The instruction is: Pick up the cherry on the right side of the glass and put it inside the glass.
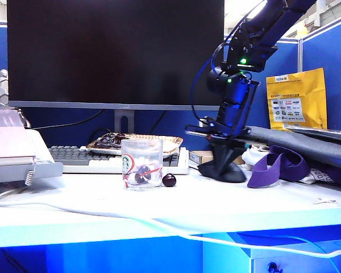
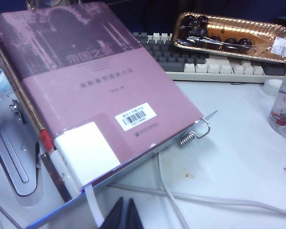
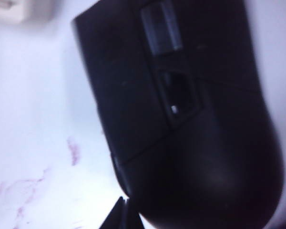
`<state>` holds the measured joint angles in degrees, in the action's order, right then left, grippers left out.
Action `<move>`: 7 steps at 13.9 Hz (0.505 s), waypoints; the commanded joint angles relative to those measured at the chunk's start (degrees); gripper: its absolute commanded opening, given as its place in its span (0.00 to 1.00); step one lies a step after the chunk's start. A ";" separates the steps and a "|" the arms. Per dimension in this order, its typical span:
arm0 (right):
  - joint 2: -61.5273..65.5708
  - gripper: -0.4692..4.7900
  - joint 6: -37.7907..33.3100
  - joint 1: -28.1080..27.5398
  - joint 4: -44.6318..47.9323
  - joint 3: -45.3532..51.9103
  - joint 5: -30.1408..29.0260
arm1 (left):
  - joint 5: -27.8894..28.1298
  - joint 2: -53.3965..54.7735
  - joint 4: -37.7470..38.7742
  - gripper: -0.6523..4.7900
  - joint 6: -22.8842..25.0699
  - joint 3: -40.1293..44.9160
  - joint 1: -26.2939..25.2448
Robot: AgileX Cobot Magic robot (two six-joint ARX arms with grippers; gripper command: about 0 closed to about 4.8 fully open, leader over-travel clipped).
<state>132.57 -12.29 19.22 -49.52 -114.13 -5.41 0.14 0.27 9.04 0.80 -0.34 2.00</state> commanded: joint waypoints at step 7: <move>-0.66 0.11 1.11 0.77 0.90 -0.33 -25.20 | -0.20 -0.17 0.68 0.11 0.24 0.02 -0.04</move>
<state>132.38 -11.99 19.94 -48.77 -114.13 -27.73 0.16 0.30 9.04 0.80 -0.34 2.00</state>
